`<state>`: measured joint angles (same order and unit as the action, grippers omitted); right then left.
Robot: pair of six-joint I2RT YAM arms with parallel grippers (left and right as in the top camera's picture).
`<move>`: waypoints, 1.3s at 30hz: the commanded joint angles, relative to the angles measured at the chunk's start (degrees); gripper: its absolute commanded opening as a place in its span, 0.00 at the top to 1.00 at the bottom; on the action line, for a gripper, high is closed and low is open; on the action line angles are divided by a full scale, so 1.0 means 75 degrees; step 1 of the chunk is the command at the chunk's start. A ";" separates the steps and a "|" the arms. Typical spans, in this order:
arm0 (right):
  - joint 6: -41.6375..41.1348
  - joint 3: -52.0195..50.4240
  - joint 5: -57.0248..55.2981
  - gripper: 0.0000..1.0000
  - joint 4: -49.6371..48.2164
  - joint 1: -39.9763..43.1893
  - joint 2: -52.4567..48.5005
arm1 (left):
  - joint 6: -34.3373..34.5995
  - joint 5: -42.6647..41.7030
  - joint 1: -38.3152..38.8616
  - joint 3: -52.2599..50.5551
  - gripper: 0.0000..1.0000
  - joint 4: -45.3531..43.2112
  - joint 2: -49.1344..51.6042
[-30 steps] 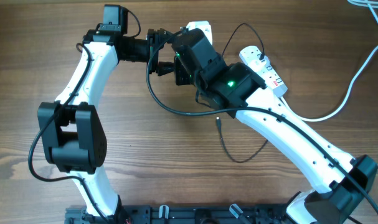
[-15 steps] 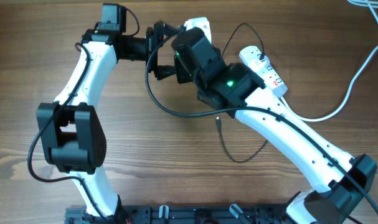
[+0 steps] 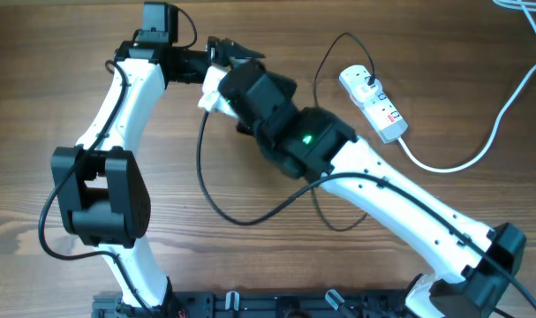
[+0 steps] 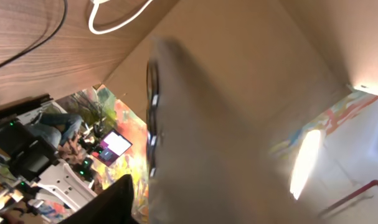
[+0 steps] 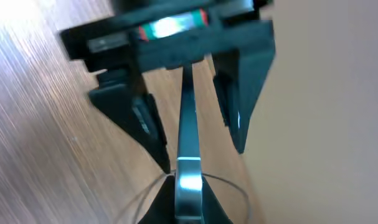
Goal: Plug charger to phone and switch on socket
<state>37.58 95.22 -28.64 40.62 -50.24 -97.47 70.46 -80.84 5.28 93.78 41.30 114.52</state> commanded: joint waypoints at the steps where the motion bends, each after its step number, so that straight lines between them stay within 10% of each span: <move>1: 0.0746 0.0058 -0.0892 0.95 0.0073 -0.0009 -0.0044 | 0.0277 -0.0079 0.0009 0.0105 0.55 0.0000 -0.0242; 12: 0.1489 0.0038 -0.0895 0.95 0.0408 -0.0009 -0.0055 | 0.0271 -0.0504 0.0009 0.0105 0.55 0.0000 -0.0242; 29: 0.1714 -0.0006 -0.0766 0.95 0.0070 -0.0009 -0.0064 | 0.0274 -0.0504 0.0009 0.0105 0.76 0.0000 -0.0242; 34: 0.1684 -0.0012 -0.0577 0.95 0.0003 -0.0009 -0.0064 | 0.0274 -0.0504 0.0009 0.0105 0.96 0.0000 -0.0242; 37: 0.1349 -0.0012 -0.0577 0.61 -0.0221 -0.0009 -0.0064 | 0.0274 -0.0504 0.0009 0.0105 0.96 0.0000 -0.0242; 38: 0.1346 -0.0012 -0.0624 0.17 -0.0329 -0.0009 -0.0064 | 0.0274 -0.0504 0.0009 0.0105 0.96 0.0000 -0.0242; 39: 0.1309 -0.0012 -0.0702 0.10 -0.0452 -0.0009 -0.0064 | 0.0274 -0.0504 0.0009 0.0105 0.96 0.0000 -0.0242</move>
<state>49.32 95.07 -33.23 38.98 -49.93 -97.47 70.87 -82.41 5.58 93.76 41.21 114.52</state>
